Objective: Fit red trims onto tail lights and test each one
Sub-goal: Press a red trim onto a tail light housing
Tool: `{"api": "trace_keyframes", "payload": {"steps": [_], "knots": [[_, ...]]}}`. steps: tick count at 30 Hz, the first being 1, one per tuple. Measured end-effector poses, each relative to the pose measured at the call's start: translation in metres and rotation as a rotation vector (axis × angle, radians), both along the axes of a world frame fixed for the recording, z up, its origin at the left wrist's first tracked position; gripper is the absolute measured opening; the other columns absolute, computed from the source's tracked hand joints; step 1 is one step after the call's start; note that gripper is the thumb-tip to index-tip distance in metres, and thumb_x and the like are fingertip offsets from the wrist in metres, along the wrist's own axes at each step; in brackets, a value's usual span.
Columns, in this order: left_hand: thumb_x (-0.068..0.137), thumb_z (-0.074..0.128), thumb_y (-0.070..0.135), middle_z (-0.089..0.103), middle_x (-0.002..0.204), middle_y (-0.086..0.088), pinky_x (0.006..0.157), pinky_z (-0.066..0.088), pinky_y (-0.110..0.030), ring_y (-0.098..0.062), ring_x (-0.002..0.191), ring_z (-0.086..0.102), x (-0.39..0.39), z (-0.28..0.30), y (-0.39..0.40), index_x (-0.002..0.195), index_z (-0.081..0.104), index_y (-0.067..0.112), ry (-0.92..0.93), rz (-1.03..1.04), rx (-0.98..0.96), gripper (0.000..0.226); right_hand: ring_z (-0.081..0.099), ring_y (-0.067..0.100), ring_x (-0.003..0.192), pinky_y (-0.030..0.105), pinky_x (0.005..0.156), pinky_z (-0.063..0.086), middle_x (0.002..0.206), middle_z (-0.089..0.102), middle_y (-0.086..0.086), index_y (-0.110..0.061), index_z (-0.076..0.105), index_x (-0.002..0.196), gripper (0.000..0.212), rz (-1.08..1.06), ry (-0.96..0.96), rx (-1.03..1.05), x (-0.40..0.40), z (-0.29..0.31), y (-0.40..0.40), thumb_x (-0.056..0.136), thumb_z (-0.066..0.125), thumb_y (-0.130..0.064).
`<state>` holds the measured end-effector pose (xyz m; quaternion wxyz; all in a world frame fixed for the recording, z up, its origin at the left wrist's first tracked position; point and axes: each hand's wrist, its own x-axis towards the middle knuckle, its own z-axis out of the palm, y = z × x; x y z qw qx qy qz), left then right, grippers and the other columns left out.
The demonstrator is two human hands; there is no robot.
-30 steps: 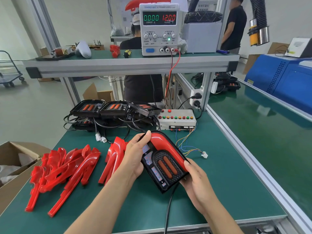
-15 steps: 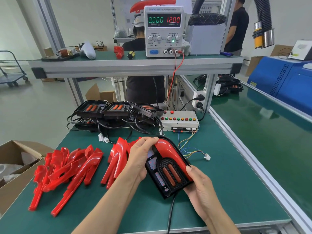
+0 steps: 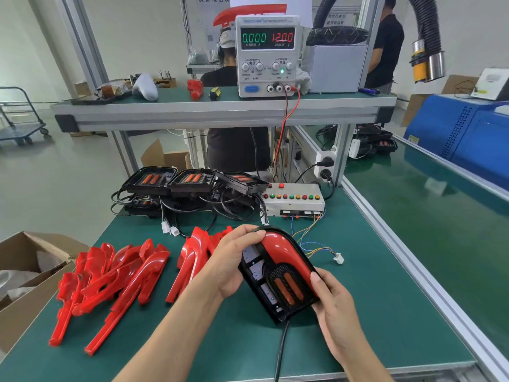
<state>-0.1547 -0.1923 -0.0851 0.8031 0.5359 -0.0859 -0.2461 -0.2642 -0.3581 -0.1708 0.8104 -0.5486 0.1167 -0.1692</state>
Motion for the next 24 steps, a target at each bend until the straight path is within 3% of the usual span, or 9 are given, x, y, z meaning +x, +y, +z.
{"api": "trace_keyframes", "payload": {"steps": [2, 4, 8, 13, 19, 24], "knots": [[0.091, 0.064, 0.008, 0.069, 0.088, -0.011, 0.074, 0.057, -0.033, -0.022, 0.078, 0.067, -0.001, -0.002, 0.001, 0.094, 0.064, 0.012, -0.035, -0.009, 0.004, 0.005, 0.071, 0.015, 0.105, 0.022, 0.091, 0.053, 0.11, 0.077, 0.001, -0.016, 0.073, 0.112, 0.018, -0.006, -0.001, -0.271, 0.0, 0.007, -0.005, 0.096, 0.066, -0.012], [0.095, 0.059, 0.006, 0.069, 0.094, -0.012, 0.079, 0.055, -0.034, -0.022, 0.083, 0.066, -0.004, -0.003, -0.001, 0.1, 0.063, 0.009, -0.085, -0.03, 0.017, 0.007, 0.07, 0.008, 0.105, 0.012, 0.087, 0.051, 0.108, 0.077, -0.01, -0.024, 0.073, 0.11, 0.015, 0.01, 0.003, -0.441, 0.003, 0.018, -0.008, 0.096, 0.07, -0.022], [0.092, 0.065, 0.014, 0.068, 0.102, -0.01, 0.09, 0.052, -0.034, -0.02, 0.094, 0.064, -0.013, -0.005, -0.01, 0.111, 0.061, 0.005, -0.257, -0.059, 0.083, 0.021, 0.067, 0.0, 0.106, 0.016, 0.09, 0.05, 0.11, 0.073, -0.021, -0.034, 0.069, 0.115, 0.04, -0.009, -0.016, -0.67, 0.016, 0.049, -0.004, 0.087, 0.062, -0.061], [0.087, 0.064, 0.022, 0.069, 0.1, -0.007, 0.093, 0.05, -0.035, -0.018, 0.095, 0.063, -0.019, -0.001, -0.011, 0.112, 0.062, 0.005, -0.397, -0.015, 0.138, 0.03, 0.066, 0.004, 0.107, 0.022, 0.092, 0.049, 0.109, 0.072, -0.019, -0.036, 0.066, 0.113, 0.025, 0.035, -0.06, -0.684, 0.029, 0.064, -0.001, 0.092, 0.064, -0.05], [0.083, 0.076, 0.021, 0.074, 0.099, -0.001, 0.083, 0.054, -0.022, -0.011, 0.092, 0.068, -0.022, -0.004, -0.009, 0.112, 0.061, 0.01, -0.483, -0.033, 0.16, 0.034, 0.066, 0.0, 0.096, 0.007, 0.079, 0.046, 0.102, 0.073, -0.018, -0.046, 0.065, 0.102, 0.023, 0.105, -0.054, -0.654, 0.031, 0.066, -0.003, 0.083, 0.057, -0.057], [0.084, 0.08, 0.03, 0.074, 0.103, -0.005, 0.089, 0.056, -0.033, -0.017, 0.096, 0.069, -0.024, -0.007, -0.013, 0.106, 0.065, 0.025, -0.539, 0.003, 0.199, 0.027, 0.068, 0.005, 0.093, 0.015, 0.078, 0.049, 0.101, 0.073, -0.011, -0.037, 0.066, 0.105, 0.032, 0.155, -0.028, -0.626, 0.032, 0.061, -0.007, 0.087, 0.054, -0.061]]}}
